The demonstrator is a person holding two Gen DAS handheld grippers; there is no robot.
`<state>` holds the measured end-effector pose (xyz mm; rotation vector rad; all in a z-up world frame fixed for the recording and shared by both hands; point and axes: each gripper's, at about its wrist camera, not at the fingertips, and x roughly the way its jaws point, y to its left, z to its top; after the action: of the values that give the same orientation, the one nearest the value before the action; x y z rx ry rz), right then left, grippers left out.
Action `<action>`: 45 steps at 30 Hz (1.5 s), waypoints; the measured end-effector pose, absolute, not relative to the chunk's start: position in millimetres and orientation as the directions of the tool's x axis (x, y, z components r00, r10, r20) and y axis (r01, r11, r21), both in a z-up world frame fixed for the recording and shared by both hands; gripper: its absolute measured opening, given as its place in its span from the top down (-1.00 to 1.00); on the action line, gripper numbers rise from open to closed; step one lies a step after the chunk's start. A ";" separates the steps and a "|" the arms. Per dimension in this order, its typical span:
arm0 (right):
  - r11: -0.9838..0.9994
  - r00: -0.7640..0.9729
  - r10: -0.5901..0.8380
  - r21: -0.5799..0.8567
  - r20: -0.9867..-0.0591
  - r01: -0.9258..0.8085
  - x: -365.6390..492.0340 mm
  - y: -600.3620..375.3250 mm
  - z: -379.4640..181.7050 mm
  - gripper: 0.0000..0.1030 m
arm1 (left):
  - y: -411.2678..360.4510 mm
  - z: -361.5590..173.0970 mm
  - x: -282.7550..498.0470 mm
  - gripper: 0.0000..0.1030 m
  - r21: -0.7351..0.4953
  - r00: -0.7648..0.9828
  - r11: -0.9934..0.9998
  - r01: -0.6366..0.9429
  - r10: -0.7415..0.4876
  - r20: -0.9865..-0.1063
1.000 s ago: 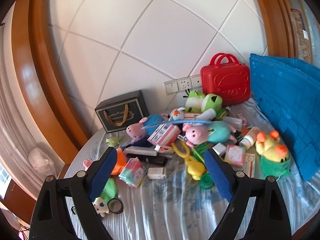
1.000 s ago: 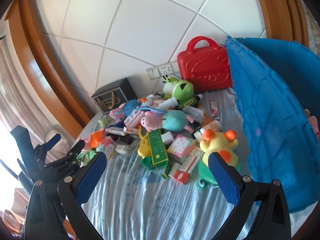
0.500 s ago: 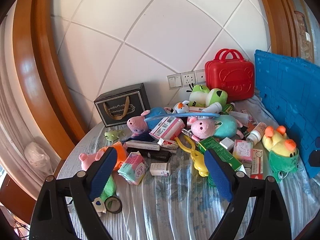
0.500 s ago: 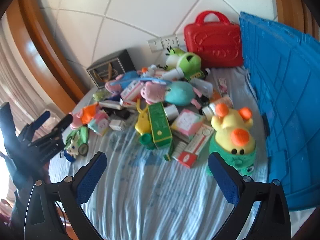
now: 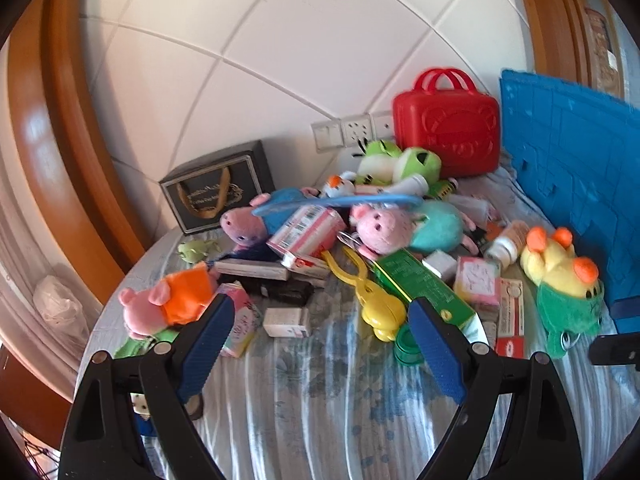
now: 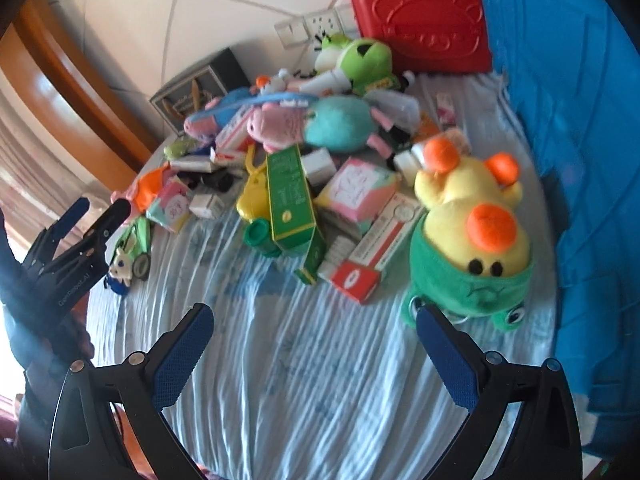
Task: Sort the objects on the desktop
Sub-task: 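Reach the left tool to the green round jar while the right reaches the red-white ointment box, then close the left tool on the green jar while the right grips the ointment box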
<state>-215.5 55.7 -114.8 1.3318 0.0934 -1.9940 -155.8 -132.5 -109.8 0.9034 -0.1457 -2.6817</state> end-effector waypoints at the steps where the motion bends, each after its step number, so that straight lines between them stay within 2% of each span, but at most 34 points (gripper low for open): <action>1: -0.735 -0.191 -0.520 0.321 -0.833 0.598 -216.6 52.8 -121.1 -1.00 | -128.9 -118.3 -158.8 -0.74 0.196 -0.750 -0.953 0.231 -0.303 -0.588; 12: -0.778 -0.123 -0.484 0.363 -0.866 0.512 -241.8 51.4 -169.2 -1.00 | -100.1 -199.8 -195.8 -0.74 0.225 -0.717 -0.974 -0.021 -0.143 -0.683; 19: -0.786 -0.081 -0.483 0.391 -0.872 0.478 -258.1 35.9 -193.2 -1.00 | -101.3 -231.9 -222.4 -0.73 0.188 -0.672 -0.978 -0.086 -0.082 -0.736; 25: -0.789 0.025 -0.538 0.513 -0.843 0.338 -283.7 19.7 -219.2 -1.00 | -107.3 -249.1 -245.5 -0.73 0.150 -0.641 -0.984 -0.093 -0.057 -0.766; 27: -0.812 0.004 -0.523 0.500 -0.852 0.300 -291.2 17.3 -223.6 -1.00 | -108.5 -251.3 -251.2 -0.66 0.133 -0.638 -0.986 -0.105 -0.036 -0.770; 34: -0.912 -0.144 -0.408 0.397 -0.902 0.103 -312.7 25.3 -230.9 -0.99 | -112.7 -257.6 -255.5 -0.66 0.118 -0.627 -0.986 -0.117 -0.019 -0.778; 37: -0.929 -0.121 -0.369 0.364 -0.922 0.061 -317.8 17.6 -242.5 -0.98 | -113.6 -258.8 -256.4 -0.66 0.112 -0.626 -0.987 -0.119 -0.013 -0.780; 38: -0.929 -0.109 -0.371 0.366 -0.922 0.061 -318.2 14.0 -245.0 -0.94 | -113.8 -259.6 -257.0 -0.66 0.110 -0.623 -0.987 -0.120 -0.011 -0.782; 40: -0.941 -0.139 -0.334 0.322 -0.932 0.102 -318.8 4.1 -241.5 -0.61 | -114.7 -260.2 -256.9 -0.66 0.107 -0.619 -0.987 -0.124 -0.007 -0.785; 42: -0.952 -0.161 -0.298 0.280 -0.941 0.126 -319.1 0.6 -239.2 -0.49 | -115.2 -260.1 -257.2 -0.65 0.106 -0.618 -0.986 -0.128 -0.004 -0.786; 44: -0.957 -0.187 -0.267 0.236 -0.945 0.170 -315.6 -0.9 -237.4 -0.23 | -115.3 -260.1 -257.3 -0.64 0.107 -0.614 -0.985 -0.132 -0.003 -0.789; 45: -0.960 -0.212 -0.236 0.193 -0.948 0.204 -312.0 -2.2 -236.4 0.01 | -115.7 -259.9 -257.5 -0.63 0.106 -0.613 -0.986 -0.132 -0.003 -0.790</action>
<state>-312.0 -2.2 -236.4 1.7661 -0.0377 -2.2466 -257.5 -115.7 -259.9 1.4106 -0.2477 -2.8772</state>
